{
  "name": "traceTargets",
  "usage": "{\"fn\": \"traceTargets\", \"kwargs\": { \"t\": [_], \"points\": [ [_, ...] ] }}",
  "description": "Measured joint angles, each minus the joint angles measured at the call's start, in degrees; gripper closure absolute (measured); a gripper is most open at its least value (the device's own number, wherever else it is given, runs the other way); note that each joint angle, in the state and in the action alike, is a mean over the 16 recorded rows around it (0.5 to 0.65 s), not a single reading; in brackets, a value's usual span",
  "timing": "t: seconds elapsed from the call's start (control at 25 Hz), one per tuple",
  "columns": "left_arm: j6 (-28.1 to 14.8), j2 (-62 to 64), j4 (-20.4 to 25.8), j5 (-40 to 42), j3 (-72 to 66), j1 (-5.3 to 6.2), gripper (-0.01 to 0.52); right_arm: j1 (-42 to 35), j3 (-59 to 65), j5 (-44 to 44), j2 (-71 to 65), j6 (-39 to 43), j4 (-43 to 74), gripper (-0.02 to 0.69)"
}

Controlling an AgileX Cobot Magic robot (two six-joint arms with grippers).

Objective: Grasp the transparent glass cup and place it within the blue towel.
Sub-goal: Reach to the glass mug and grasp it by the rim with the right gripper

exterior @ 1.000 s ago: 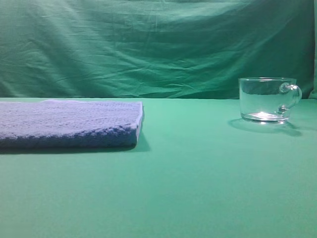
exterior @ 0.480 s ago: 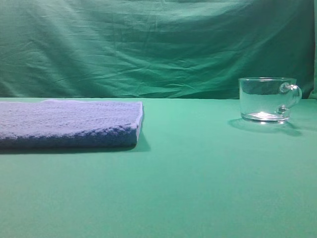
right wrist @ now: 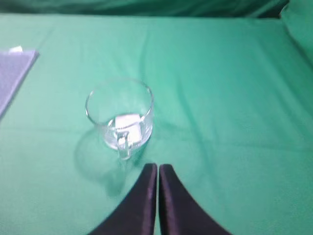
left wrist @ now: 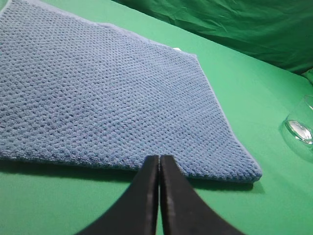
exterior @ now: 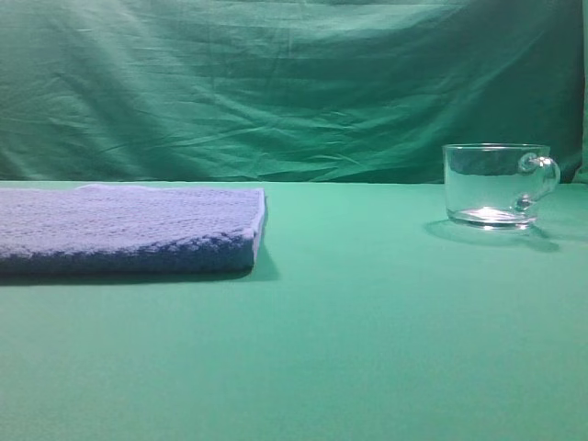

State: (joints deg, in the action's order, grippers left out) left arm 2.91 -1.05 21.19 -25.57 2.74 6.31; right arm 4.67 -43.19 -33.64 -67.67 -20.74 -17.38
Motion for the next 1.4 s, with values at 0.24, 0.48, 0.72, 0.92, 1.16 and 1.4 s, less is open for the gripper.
{"fn": "traceTargets", "kwargs": {
  "t": [0.24, 0.48, 0.72, 0.92, 1.16, 1.4],
  "points": [
    [0.0, 0.0, 0.0, 0.0, 0.0, 0.0, 0.514, 2.9, -7.2, -4.8, -9.7, -0.6, 2.8, 0.651],
    [0.0, 0.0, 0.0, 0.0, 0.0, 0.0, 0.514, 6.0, -12.0, -6.2, -17.3, -0.6, 5.7, 0.5],
    [0.0, 0.0, 0.0, 0.0, 0.0, 0.0, 0.514, 7.6, -14.3, -3.4, -23.2, 0.5, 6.9, 0.267],
    [0.0, 0.0, 0.0, 0.0, 0.0, 0.0, 0.514, 7.6, -15.0, 0.4, -27.2, 1.4, 7.0, 0.144],
    [0.0, 0.0, 0.0, 0.0, 0.0, 0.0, 0.514, 7.6, -15.2, 4.9, -31.2, 2.1, 7.1, 0.231],
    [0.0, 0.0, 0.0, 0.0, 0.0, 0.0, 0.514, 7.6, -15.2, 7.0, -33.6, 2.1, 7.2, 0.419]
  ]
}}
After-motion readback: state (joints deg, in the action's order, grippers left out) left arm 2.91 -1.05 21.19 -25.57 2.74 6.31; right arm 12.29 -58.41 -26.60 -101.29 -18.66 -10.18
